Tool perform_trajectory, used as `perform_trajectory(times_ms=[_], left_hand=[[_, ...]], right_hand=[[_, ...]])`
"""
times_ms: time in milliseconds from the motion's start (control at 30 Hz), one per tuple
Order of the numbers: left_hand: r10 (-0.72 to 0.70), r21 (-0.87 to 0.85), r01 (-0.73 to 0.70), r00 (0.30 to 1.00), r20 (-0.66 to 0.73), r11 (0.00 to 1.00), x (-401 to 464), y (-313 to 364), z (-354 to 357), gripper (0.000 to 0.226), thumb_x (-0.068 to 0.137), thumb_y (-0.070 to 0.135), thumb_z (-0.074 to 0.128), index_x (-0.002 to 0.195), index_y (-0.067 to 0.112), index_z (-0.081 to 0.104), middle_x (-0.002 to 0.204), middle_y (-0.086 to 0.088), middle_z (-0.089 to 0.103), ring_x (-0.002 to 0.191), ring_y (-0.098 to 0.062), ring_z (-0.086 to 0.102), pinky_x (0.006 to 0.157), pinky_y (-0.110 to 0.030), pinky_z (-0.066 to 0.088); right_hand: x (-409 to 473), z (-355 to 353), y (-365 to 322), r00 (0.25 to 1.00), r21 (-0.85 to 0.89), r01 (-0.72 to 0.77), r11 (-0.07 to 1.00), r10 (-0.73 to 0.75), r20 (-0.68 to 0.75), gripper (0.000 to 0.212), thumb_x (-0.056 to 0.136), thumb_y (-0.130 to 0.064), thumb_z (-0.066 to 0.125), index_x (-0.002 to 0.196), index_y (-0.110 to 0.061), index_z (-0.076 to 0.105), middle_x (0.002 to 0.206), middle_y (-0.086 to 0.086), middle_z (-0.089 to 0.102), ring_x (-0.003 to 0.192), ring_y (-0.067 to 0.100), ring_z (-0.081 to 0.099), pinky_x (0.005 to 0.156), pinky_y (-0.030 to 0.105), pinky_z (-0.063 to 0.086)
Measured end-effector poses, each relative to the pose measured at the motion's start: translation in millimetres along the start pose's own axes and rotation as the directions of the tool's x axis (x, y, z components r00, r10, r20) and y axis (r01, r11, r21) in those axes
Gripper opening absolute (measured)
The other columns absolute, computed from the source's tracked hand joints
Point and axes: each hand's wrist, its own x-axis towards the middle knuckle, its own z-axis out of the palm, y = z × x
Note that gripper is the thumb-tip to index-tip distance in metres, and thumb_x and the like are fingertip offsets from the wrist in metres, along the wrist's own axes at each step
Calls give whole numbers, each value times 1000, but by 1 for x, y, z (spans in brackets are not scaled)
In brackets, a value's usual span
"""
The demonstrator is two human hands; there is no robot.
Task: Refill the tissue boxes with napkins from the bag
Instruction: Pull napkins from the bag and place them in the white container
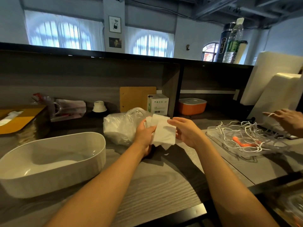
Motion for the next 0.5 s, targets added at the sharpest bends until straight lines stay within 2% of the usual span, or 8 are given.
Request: perform_trajectory(times_ms=[67, 167, 267, 333, 367, 433, 500], left_hand=[[17, 8, -17, 999, -37, 1000, -1, 0, -1, 36, 99, 6, 53, 127, 28, 47, 116, -4, 63, 103, -30, 66, 77, -47, 60], [9, -3, -9, 1000, -17, 1000, -2, 0, 0, 34, 102, 8, 45, 133, 21, 51, 119, -8, 64, 105, -30, 66, 77, -46, 60], [-79, -52, 83, 993, 85, 995, -10, 5, 2, 32, 104, 35, 42, 129, 22, 57, 121, -14, 67, 107, -34, 66, 83, -48, 57], [-113, -29, 119, 980, 165, 992, -11, 5, 1, 40, 100, 48, 45, 127, 23, 59, 119, -15, 69, 104, -34, 67, 85, -47, 56], [-89, -13, 93, 977, 196, 996, -10, 3, 0, 41, 97, 46, 51, 130, 22, 58, 119, -16, 69, 105, -34, 68, 87, -49, 56], [-5, 23, 0, 978, 207, 1000, -8, 0, -1, 42, 94, 26, 63, 135, 20, 53, 124, -17, 66, 108, -34, 67, 89, -52, 57], [61, 49, -69, 988, 141, 996, -6, -2, -1, 48, 93, 9, 64, 138, 21, 51, 126, -14, 64, 109, -32, 66, 85, -50, 59]], right_hand=[[0, -1, 3, 999, -43, -23, 999, 24, 21, 58, 83, -10, 75, 136, -10, 53, 122, 10, 61, 107, 27, 63, 74, 34, 59], [2, -5, 2, 985, 15, 132, 991, -129, -110, 45, 84, -5, 72, 127, -11, 61, 114, 7, 65, 100, 25, 66, 79, 37, 59], [1, 0, 1, 957, 72, 254, 964, -240, -160, 39, 87, -11, 72, 124, -16, 63, 109, 1, 64, 98, 21, 65, 77, 35, 60], [2, 8, 6, 941, -55, 287, 956, -292, -170, 38, 86, -14, 73, 123, -18, 63, 104, -5, 65, 97, 14, 64, 71, 27, 57], [2, 11, 9, 934, -122, 295, 948, -313, -173, 38, 86, -15, 73, 122, -18, 64, 101, -7, 65, 94, 10, 63, 67, 21, 53], [4, 14, 14, 928, -157, 298, 942, -324, -181, 38, 86, -15, 73, 123, -17, 64, 99, -7, 64, 93, 9, 61, 65, 18, 48], [7, 13, 15, 918, -141, 308, 941, -333, -215, 39, 88, -17, 71, 126, -16, 62, 102, -8, 61, 93, 7, 59, 69, 18, 48]])
